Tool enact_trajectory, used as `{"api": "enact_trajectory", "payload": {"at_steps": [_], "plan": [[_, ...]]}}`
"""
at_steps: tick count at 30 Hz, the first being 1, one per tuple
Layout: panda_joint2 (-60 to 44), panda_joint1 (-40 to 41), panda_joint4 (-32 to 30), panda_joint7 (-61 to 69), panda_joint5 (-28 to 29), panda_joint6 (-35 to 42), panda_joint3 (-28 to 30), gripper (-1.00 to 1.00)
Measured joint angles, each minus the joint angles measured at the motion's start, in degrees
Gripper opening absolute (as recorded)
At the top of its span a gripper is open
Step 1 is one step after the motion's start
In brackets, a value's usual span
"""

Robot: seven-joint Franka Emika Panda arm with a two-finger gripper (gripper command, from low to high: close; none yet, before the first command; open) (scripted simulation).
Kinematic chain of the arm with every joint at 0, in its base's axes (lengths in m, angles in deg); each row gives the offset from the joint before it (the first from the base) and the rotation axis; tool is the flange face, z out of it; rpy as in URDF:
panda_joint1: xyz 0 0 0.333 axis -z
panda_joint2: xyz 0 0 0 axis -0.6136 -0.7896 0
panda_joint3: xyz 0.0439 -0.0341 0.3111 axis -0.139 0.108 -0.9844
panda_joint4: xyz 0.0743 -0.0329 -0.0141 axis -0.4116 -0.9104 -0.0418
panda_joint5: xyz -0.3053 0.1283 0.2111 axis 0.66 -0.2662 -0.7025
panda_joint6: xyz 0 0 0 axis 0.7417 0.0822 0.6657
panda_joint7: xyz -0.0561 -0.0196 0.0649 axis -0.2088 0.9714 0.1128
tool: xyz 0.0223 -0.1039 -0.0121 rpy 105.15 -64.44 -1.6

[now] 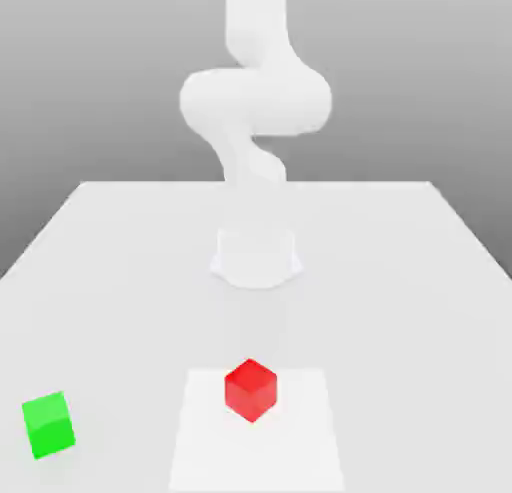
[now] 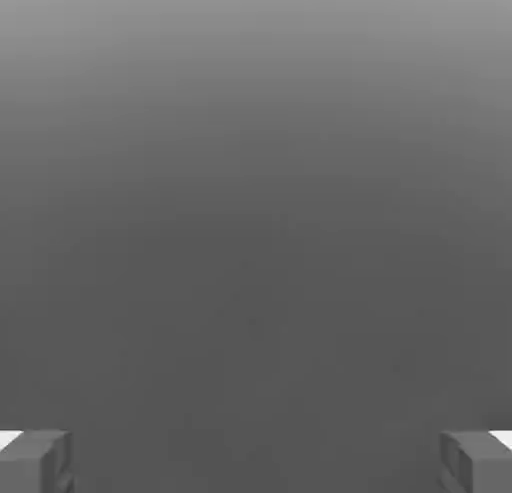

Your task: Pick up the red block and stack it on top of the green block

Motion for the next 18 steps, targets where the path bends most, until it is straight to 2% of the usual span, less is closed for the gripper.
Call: {"api": "enact_trajectory", "payload": {"at_steps": [6, 12, 15, 18], "plan": [[-12.3, -6.27, -8.33, 15.4, -2.51, -7.67, 6.84, 0.0], [-24.94, -10.9, -16.72, 30.32, -3.91, -15.45, 11.06, 0.0], [-32.07, -11.83, -21.41, 37.69, -3.11, -20.07, 11.79, 0.0], [-38.78, -11.5, -25.82, 42.66, 0.69, -24.91, 12.11, 0.0]]}}
